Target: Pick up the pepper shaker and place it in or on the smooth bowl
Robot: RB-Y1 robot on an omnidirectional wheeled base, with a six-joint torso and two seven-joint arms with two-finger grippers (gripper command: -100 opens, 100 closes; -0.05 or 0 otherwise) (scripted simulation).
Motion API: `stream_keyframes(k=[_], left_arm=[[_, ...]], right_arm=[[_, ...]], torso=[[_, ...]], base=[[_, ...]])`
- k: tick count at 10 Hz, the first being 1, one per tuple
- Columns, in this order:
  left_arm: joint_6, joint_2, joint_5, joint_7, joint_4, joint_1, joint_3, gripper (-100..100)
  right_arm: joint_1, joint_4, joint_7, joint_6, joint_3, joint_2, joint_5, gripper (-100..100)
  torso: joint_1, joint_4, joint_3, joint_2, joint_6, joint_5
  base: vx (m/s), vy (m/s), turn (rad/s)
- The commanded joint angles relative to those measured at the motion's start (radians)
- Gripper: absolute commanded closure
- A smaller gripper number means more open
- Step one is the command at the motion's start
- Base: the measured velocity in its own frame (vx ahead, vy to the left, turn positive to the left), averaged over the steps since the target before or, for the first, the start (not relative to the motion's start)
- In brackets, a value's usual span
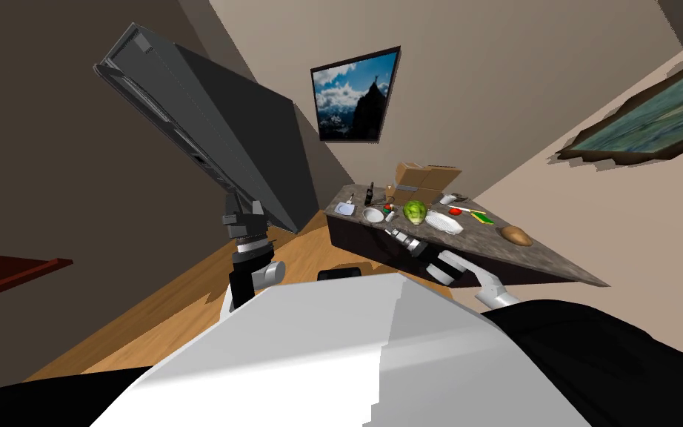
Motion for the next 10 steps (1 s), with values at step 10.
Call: stream_keyframes(k=[10], left_arm=[[0.0, 0.0, 0.0, 0.0, 0.0, 0.0, 0.0, 0]], right_arm=[[0.041, 0.146, -0.002, 0.007, 0.047, -0.328, 0.03, -100]], torso=[[0.001, 0.0, 0.0, 0.0, -0.001, 0.0]], base=[[0.0, 0.01, 0.064]])
